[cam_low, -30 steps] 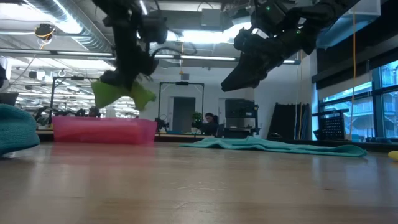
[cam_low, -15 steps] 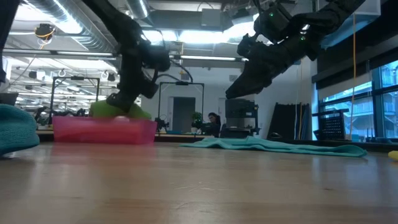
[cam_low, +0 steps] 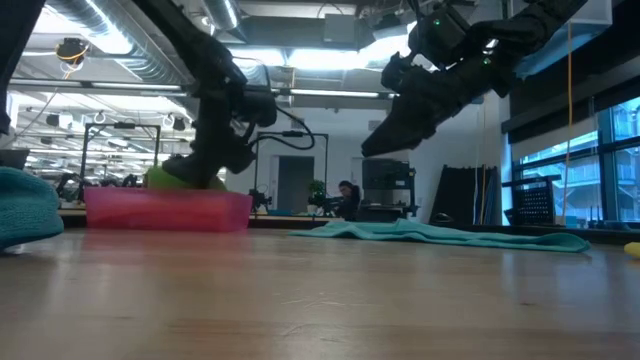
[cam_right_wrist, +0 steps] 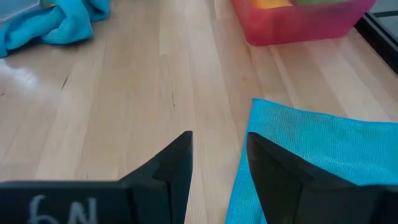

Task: Roll microfiber towels into tight, uniform cylinder then place into a basket
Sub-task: Put the rolled green microfiber towel into the red bin

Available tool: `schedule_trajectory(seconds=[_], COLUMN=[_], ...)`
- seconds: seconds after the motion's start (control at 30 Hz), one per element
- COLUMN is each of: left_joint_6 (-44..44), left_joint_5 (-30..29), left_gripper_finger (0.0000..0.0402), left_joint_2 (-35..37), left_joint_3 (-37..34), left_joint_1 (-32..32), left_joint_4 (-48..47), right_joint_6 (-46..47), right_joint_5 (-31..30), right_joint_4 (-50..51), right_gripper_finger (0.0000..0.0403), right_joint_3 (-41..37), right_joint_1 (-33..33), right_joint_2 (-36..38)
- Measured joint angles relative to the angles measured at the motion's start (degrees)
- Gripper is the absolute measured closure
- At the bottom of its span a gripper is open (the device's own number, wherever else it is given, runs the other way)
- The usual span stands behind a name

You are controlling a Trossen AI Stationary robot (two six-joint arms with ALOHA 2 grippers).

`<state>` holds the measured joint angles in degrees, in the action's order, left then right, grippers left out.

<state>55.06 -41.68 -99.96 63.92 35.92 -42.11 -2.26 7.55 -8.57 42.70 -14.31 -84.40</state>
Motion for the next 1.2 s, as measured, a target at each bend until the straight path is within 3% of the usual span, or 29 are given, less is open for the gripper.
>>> schedule_trajectory(seconds=[0.17,0.4,0.73,0.93,1.07,1.2], left_joint_6=[5.8,3.0,1.7,-4.5,-6.9,-7.0], left_joint_5=[-2.8,3.5,4.4,11.3,15.6,23.6], left_gripper_finger=[0.0401,0.0401,0.0401,0.0392,0.0356,0.031], left_joint_2=[0.0,-2.9,-4.0,-3.6,-2.6,-0.3], left_joint_3=[0.0,-0.6,-8.5,-9.2,-8.7,-8.4], left_joint_1=[-1.2,-0.3,0.5,0.4,1.0,1.2], left_joint_4=[3.1,4.6,5.5,5.7,5.7,5.9], right_joint_6=[0.0,0.3,0.3,0.3,0.3,0.3], right_joint_5=[0.0,0.1,0.1,0.1,0.1,0.1], right_joint_4=[-0.2,-0.1,0.1,-0.9,-1.6,-1.8], right_gripper_finger=[0.025,0.025,0.025,0.025,0.025,0.025], right_joint_3=[0.0,0.0,0.0,0.0,0.0,0.0], right_joint_1=[0.0,0.0,1.2,1.1,1.1,1.1], right_joint_2=[0.0,0.0,0.0,0.0,0.0,0.0])
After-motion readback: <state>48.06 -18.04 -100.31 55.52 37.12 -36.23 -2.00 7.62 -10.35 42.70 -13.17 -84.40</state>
